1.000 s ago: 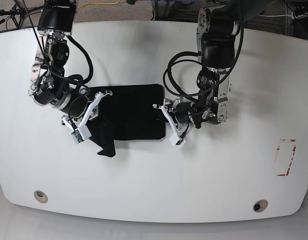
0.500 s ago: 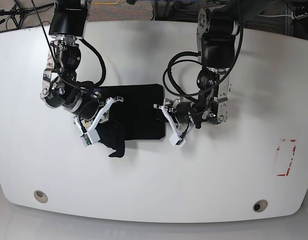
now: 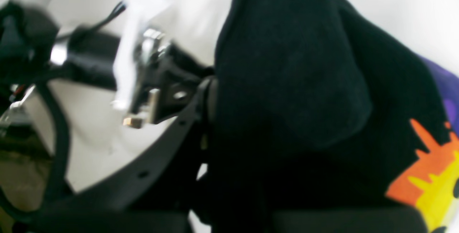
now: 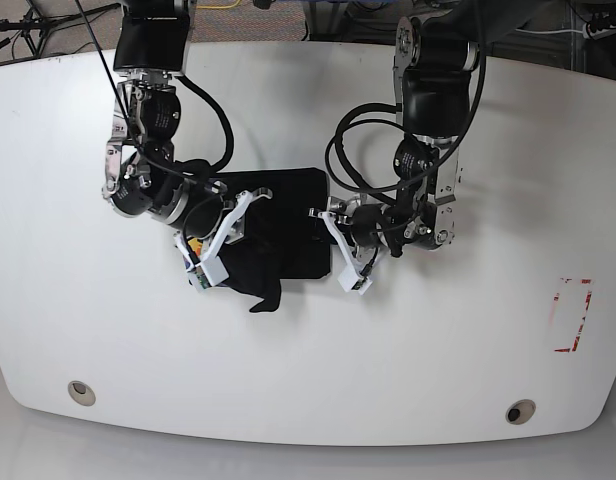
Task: Fold the T-shirt properly
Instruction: 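Fold the strip end over onto the middle with the right gripper, then flip the folded bundle over with the right gripper, exposing the sun print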
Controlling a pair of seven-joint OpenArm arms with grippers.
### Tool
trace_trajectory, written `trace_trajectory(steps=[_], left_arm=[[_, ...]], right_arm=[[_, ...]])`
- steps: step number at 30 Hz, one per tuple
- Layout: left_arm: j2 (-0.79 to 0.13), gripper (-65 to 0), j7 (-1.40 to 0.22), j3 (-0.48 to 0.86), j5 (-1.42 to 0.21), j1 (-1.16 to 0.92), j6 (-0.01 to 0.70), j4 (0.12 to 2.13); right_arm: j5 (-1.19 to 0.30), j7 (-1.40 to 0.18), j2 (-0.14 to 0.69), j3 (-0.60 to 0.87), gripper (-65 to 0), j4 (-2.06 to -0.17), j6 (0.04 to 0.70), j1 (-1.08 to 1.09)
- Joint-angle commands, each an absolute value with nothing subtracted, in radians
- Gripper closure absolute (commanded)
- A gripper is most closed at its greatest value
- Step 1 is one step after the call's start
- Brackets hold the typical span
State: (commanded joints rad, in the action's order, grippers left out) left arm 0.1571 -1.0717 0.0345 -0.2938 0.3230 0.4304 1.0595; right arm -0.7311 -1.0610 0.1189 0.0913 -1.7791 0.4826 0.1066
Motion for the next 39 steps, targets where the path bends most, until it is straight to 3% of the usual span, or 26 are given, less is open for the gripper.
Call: trace_trajectory(steps=[4,7,9,13,18,24,30,35,39], left_arm=[[0.157,-20.1,-1.072,0.035,-0.294,0.323,0.430,1.059],[0.157,-20.1,-1.073,0.035,-0.294,0.323,0.430,1.059],[0.157,-20.3,-1.073,0.035,-0.294,0.323,0.430,1.059],[0.157,-20.3,-1.073,0.036,-0.294,0.323,0.430,1.059],[0.157,-20.3,-1.073,0.036,-0.294,0.323,0.430,1.059],[0.157,-20.4,-1.073,0.041,-0.305,0.323,0.435,1.059],[0.150,-20.8,-1.070,0.071,-0.447,0.332,0.437,1.075],[0.101,-32.1,-1.052,0.097,-0.595,0.332,0.437,1.164],[0.036,-36.1,-1.053,0.101,-0.688,0.325,0.437,1.250]], right_arm=[[-0.731,-1.061,0.119,0.074,-5.2,-1.779,0.483,0.108],[-0.730,-1.059,0.119,0.076,-20.0,-1.779,0.481,0.108],[-0.730,-1.044,0.119,0.079,-36.9,-1.779,0.481,0.108],[-0.730,-1.000,0.127,0.074,-54.7,-1.779,0.481,0.105],[-0.730,-0.998,0.124,0.074,-55.0,-1.784,0.481,0.107],[-0.731,-0.995,0.130,0.084,-50.6,-1.842,0.487,0.099],[-0.737,-0.992,0.147,0.199,-46.6,-1.908,0.492,0.051],[-0.737,-0.992,0.148,0.317,-45.8,-1.902,0.568,0.027],[-0.736,-0.993,0.150,0.344,-45.8,-1.902,0.613,0.021]])
